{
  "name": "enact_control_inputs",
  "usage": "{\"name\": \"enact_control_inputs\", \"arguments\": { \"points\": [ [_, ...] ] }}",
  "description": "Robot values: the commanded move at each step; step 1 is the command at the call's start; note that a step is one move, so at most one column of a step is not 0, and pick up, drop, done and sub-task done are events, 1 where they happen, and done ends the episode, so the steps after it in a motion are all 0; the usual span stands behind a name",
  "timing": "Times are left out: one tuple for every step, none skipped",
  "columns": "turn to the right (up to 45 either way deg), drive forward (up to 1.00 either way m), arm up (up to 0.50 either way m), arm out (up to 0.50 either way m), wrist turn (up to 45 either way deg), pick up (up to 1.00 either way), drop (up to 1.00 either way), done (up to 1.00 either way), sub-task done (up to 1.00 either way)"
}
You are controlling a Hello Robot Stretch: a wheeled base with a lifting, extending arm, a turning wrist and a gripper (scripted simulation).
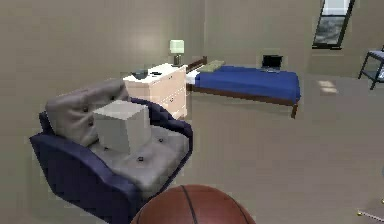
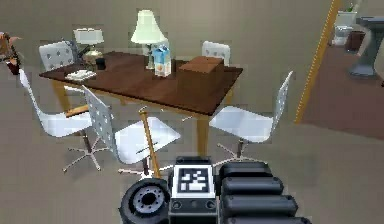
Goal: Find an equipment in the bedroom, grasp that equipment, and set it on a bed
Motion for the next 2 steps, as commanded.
{"name": "enact_control_inputs", "arguments": {
  "points": [
    [24.0,0.0,0.0,0.0,0.0,0.0,0.0,0.0,0.0],
    [0.0,1.0,0.0,0.0,0.0,0.0,0.0,0.0,0.0]
  ]
}}
